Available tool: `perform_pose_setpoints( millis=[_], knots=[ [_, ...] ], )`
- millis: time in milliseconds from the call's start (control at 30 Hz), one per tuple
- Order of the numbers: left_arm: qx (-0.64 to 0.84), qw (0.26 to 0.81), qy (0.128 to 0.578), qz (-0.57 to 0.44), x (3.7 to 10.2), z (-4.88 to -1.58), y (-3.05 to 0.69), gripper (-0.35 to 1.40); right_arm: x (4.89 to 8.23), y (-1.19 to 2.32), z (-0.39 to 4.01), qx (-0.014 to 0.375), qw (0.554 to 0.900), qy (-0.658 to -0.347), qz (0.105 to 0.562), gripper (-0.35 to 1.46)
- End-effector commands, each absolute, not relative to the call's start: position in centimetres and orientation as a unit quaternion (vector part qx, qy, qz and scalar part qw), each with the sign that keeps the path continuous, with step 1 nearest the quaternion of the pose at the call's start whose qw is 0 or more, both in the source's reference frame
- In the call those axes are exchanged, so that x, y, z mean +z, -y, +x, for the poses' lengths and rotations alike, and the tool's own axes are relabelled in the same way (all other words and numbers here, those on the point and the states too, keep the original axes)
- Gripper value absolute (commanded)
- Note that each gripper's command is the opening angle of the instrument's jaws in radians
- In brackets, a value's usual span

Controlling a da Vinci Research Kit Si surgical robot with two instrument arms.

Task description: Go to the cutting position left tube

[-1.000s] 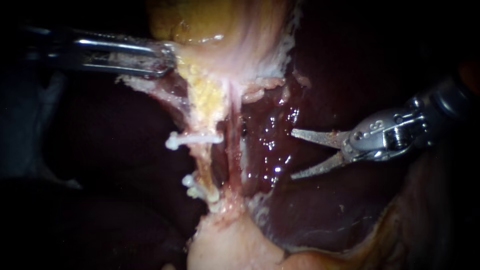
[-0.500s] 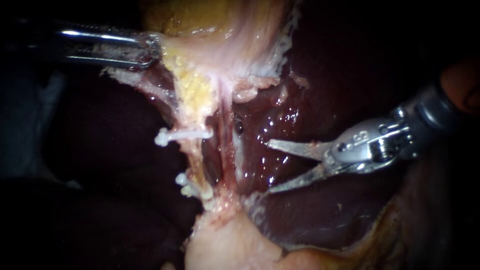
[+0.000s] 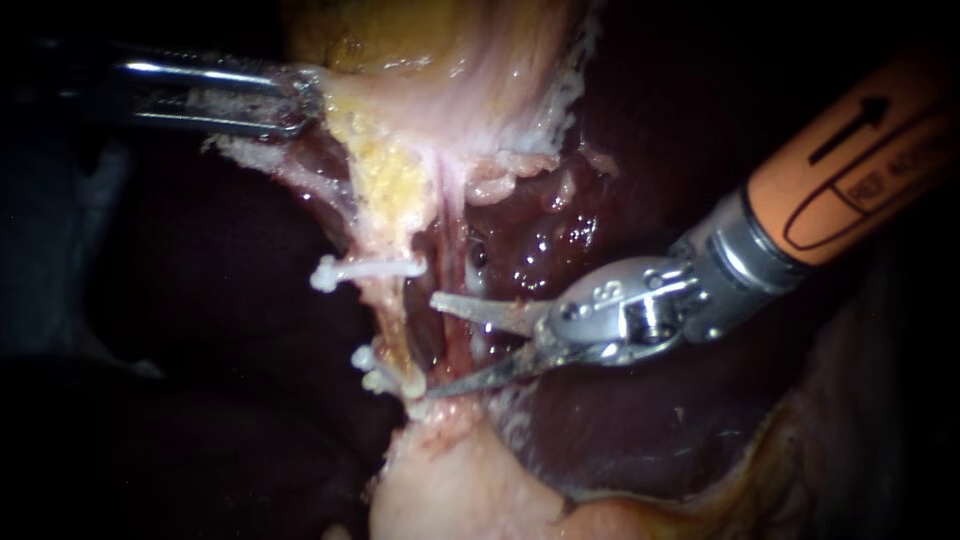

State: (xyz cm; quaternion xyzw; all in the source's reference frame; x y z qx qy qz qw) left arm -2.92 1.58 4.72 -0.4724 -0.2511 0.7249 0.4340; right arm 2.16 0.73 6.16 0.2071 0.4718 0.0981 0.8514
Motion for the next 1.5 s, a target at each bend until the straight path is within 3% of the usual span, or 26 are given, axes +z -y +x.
perform_pose_setpoints(
  millis=[33, 467, 867, 1500],
  knots=[
    [0.725, 0.434, 0.251, -0.472, 4.72, -2.92, -1.58, -0.35, 6.2, -0.73, 2.15, 0.098, 0.851, -0.471, 0.209, 1.45],
    [0.725, 0.434, 0.25, -0.472, 4.73, -2.93, -1.57, -0.35, 6.51, -0.86, 2.18, 0.101, 0.841, -0.475, 0.239, 1.43],
    [0.725, 0.434, 0.25, -0.472, 4.75, -2.93, -1.58, -0.35, 6.59, -0.82, 2.69, 0.093, 0.808, -0.507, 0.287, 1.4],
    [0.725, 0.434, 0.249, -0.472, 4.77, -2.95, -1.58, -0.35, 6.36, -0.67, 3.21, 0.125, 0.789, -0.525, 0.293, 1.4]
  ],
)
